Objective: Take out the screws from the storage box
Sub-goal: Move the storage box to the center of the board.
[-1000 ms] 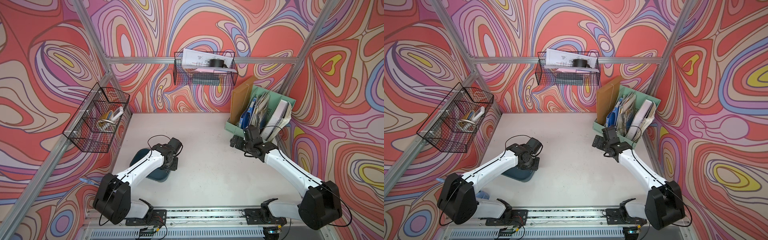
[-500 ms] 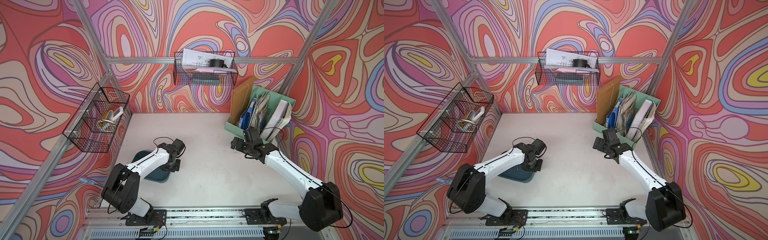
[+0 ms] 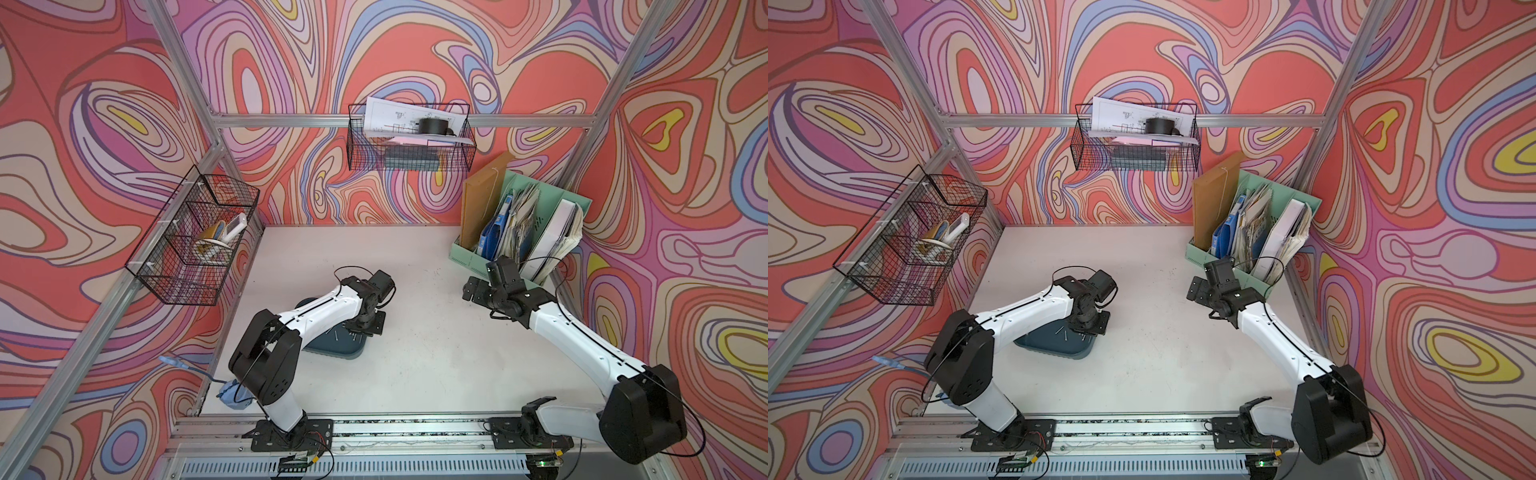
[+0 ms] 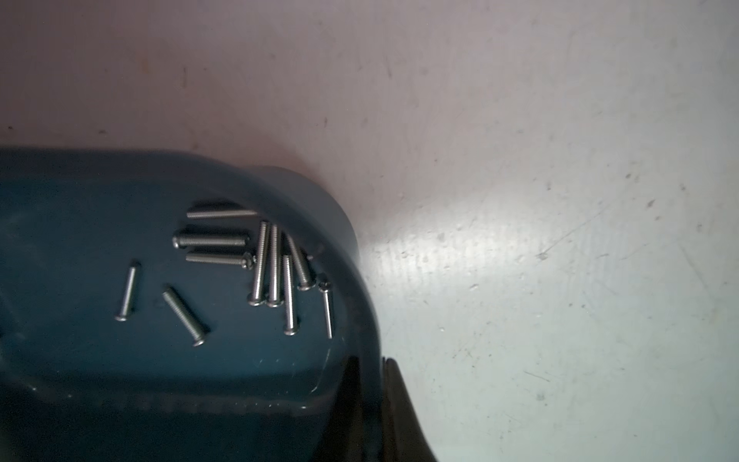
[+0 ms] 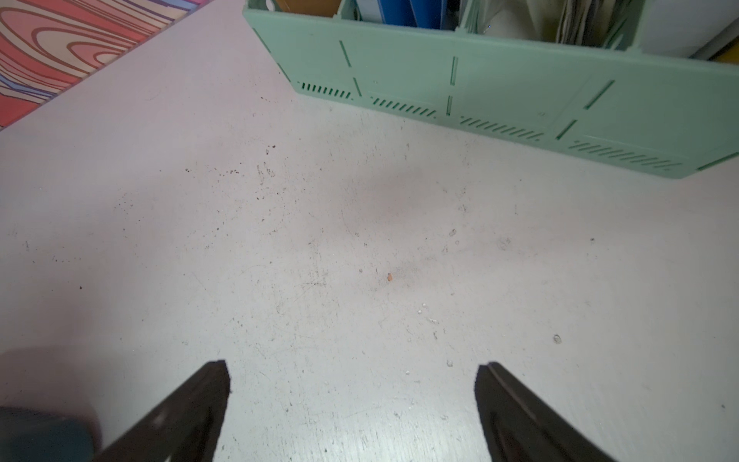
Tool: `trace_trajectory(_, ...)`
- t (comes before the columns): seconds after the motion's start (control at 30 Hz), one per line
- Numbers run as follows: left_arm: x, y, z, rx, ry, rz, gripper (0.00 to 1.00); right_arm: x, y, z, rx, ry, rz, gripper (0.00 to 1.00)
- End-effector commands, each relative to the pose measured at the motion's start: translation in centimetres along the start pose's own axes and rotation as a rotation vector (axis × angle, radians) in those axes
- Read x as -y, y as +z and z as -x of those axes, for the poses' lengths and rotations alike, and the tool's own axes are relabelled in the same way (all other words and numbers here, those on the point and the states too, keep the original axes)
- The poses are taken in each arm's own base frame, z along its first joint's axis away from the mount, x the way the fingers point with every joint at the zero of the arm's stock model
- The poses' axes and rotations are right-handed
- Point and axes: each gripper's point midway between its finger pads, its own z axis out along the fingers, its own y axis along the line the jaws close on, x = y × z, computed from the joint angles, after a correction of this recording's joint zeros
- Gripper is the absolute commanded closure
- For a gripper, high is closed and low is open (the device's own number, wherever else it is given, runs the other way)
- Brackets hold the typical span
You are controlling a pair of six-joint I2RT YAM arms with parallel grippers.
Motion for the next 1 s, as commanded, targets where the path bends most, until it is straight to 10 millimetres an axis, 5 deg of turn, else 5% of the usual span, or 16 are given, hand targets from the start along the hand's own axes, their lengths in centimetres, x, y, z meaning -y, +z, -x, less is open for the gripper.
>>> trace_trajectory(0.0, 4.7, -1.1, 2.7, 0.049, 0.015, -0.105, 1.0, 0.9, -0.6, -0.1, 0.017, -0.01, -0.029, 0.02)
trace_trajectory(0.3, 13.1, 0.9, 6.6, 0.018, 0.055, -0.144, 1.0, 2.8, -1.6, -0.8, 0.039, -0.021, -0.09, 0.02)
trace_trajectory(0.67, 17.8, 2.1, 10.5, 0.036, -0.025, -0.167, 1.0, 4.4, -2.6, -2.6, 0.026, -0.017, -0.107, 0.02)
trace_trajectory(0.97, 18.8, 3.4, 12.4, 0.06, -0.109, -0.161, 1.0, 4.7, -3.1, -3.2, 0.017, -0.026, -0.102, 0.02)
